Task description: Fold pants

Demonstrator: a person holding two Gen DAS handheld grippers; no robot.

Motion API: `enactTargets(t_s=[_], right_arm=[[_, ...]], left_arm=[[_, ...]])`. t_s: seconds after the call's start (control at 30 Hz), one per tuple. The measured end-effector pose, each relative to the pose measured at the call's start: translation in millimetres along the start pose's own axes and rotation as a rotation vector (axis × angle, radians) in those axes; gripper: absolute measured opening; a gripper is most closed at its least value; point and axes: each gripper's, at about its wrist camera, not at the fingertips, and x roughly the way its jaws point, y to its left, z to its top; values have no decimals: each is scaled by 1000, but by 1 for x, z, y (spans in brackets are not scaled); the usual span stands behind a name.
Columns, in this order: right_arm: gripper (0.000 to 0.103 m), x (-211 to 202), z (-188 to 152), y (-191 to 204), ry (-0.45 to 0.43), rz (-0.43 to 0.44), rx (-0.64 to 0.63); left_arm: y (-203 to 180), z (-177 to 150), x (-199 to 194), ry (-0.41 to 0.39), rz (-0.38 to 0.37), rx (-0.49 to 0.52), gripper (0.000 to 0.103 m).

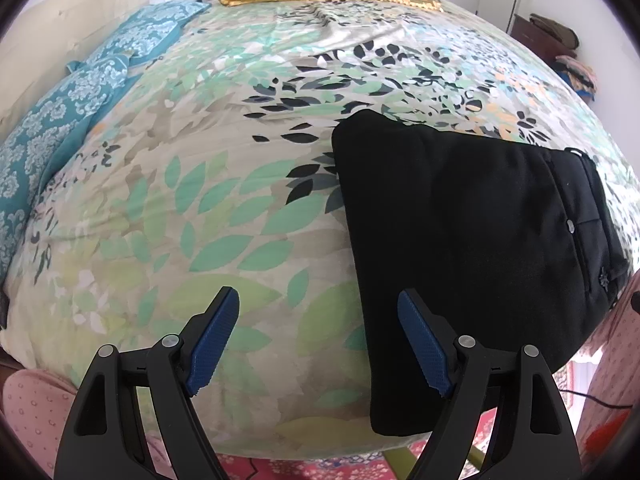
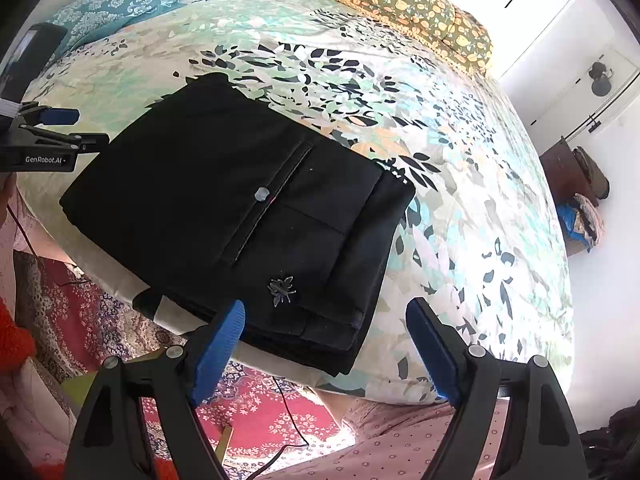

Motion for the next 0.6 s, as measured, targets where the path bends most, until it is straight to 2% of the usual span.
enactTargets(t_s=[0.23,0.6], right_arm=[[83,-7,7,-6,-27,-19,32],[83,-6,10,-9,-17,-35,43]], left_arm=[[3,0,0,0,4,-9,83],[7,0,1,4,3,-23,83]])
